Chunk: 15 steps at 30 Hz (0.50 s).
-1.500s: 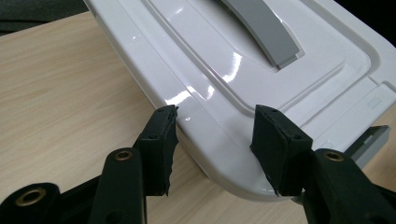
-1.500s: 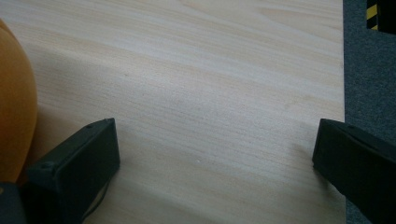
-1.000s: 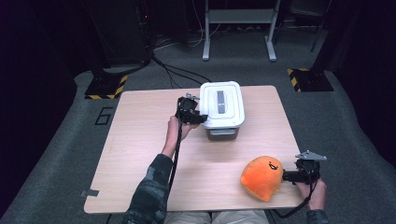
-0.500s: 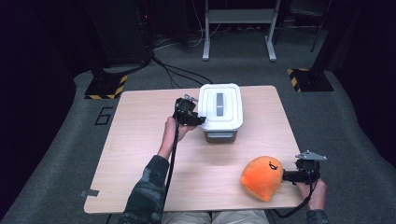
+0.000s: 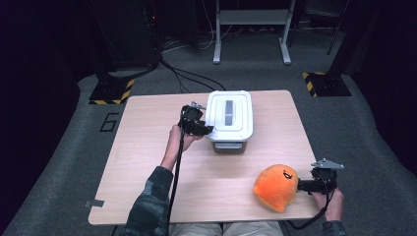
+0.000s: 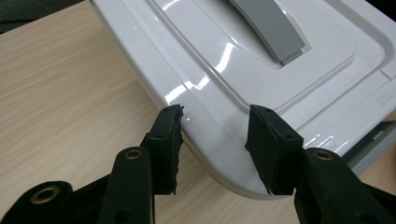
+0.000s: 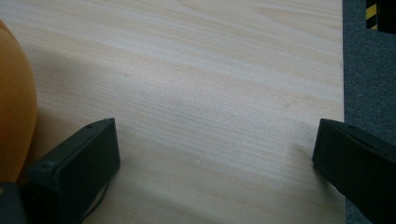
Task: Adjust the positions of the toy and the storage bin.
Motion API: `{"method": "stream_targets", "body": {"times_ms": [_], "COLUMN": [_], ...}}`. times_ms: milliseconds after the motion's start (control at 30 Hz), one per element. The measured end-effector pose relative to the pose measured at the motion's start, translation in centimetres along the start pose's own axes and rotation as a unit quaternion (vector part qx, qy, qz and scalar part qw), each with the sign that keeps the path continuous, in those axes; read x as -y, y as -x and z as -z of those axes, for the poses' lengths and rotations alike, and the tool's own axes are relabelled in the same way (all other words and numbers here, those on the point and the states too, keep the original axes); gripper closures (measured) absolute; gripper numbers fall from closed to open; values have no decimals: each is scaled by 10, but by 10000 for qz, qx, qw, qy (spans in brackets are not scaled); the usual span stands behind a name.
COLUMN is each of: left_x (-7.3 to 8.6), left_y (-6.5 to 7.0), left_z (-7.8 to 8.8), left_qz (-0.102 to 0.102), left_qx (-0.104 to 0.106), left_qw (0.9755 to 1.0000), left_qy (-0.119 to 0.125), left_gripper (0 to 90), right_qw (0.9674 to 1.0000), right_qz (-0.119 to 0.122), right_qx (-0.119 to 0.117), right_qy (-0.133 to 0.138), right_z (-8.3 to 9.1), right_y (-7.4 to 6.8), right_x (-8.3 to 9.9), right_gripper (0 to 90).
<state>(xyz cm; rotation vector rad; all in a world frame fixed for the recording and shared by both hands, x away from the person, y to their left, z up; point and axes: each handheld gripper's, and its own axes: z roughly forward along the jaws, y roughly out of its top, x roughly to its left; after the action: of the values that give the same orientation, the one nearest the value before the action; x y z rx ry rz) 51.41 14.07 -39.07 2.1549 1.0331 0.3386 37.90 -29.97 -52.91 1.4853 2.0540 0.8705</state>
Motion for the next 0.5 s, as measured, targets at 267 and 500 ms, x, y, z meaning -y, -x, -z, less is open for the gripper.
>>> {"method": "stream_targets", "body": {"times_ms": [267, 500], "left_x": [4, 7], "left_y": [0, -1], "left_z": [6, 12], "left_qz": [-13, -110], "left_qx": [10, -32], "left_qw": [10000, 9998], "left_qy": [-60, -165], "left_gripper": [541, 537], "right_qw": [10000, 10000], "right_qz": [-1, -1], "right_qx": [1, 3], "right_qy": [0, 1], "right_z": [0, 0], "right_y": [0, 0], "right_x": [0, 0], "right_gripper": [0, 0]}}
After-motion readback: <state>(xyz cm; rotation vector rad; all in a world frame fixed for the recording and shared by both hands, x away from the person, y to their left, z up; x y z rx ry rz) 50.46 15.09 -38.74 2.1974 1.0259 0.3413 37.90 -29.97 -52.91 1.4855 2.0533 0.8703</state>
